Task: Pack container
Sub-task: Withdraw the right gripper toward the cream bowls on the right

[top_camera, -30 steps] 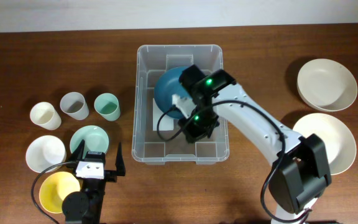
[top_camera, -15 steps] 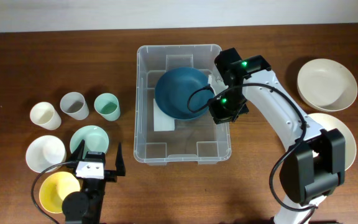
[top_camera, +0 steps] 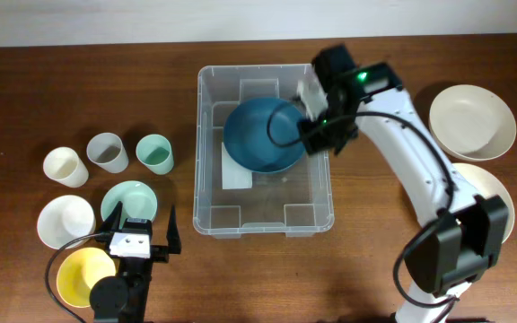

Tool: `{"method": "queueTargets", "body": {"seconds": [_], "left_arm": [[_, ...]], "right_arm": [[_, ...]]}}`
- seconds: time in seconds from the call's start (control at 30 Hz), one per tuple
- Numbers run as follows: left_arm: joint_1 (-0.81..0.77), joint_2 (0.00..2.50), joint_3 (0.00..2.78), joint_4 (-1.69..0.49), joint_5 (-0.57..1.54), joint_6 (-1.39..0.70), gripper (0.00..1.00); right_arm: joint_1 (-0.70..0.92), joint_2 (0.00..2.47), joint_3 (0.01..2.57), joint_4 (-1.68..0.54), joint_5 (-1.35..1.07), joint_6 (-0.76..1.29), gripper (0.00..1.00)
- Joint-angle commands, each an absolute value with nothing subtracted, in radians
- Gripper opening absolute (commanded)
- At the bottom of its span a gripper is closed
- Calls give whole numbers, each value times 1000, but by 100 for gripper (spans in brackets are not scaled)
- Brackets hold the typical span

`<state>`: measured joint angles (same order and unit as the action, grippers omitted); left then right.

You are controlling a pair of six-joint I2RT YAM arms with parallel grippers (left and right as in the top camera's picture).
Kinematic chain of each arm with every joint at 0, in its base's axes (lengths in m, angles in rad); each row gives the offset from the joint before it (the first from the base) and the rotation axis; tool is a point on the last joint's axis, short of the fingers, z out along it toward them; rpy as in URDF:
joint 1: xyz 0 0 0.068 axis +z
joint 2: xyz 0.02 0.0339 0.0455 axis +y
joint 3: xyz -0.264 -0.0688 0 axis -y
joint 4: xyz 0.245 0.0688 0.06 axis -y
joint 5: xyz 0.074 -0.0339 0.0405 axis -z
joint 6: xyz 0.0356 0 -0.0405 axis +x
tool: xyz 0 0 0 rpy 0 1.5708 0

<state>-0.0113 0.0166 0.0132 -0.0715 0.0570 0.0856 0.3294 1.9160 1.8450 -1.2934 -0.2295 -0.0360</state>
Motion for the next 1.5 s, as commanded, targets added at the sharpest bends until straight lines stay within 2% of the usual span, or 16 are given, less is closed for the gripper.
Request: {"method": "queueTargets", "body": {"seconds": [0.0, 0.1, 0.17, 0.2, 0.23, 0.27, 0.33, 0.37, 0.4, 0.67, 0.83, 1.07, 1.2, 1.47], "left_arm": [[-12, 14, 9, -76, 75, 91, 100], [-12, 14, 9, -76, 75, 91, 100], [-12, 14, 9, -76, 75, 91, 100], [-12, 14, 9, -76, 75, 91, 100], [-12, 14, 9, -76, 75, 91, 100], [-12, 14, 9, -76, 75, 91, 100], [-12, 14, 9, -76, 75, 91, 100], [-12, 14, 9, -76, 75, 91, 100], [-12, 14, 9, -76, 75, 91, 100], [-12, 14, 9, -76, 75, 91, 100], [-12, 14, 9, -76, 75, 91, 100], [-12, 14, 9, -76, 75, 91, 100], [-12, 14, 9, -76, 75, 91, 100], [-12, 14, 9, -76, 75, 91, 100]], "right_arm": [[315, 1843, 2026, -1309, -146, -52, 4], [271, 1825, 2139, -1330, -78, -11, 5], [228, 1819, 2183, -1351, -43, 59, 20], [191, 1818, 2197, -1366, -31, 101, 34], [165, 1818, 2198, -1375, -29, 135, 40], [107, 1821, 2197, -1403, -29, 207, 60], [47, 1833, 2197, -1441, -28, 269, 73], [-9, 1843, 2192, -1471, -27, 323, 93], [-38, 1847, 2179, -1475, -28, 347, 99], [-182, 1854, 2038, -1430, -14, 357, 99], [-233, 1855, 1813, -1318, 101, 437, 99], [-238, 1854, 1476, -1017, 152, 466, 99], [-238, 1855, 1282, -757, 152, 465, 100], [-238, 1855, 1139, -599, 239, 466, 96]]}}
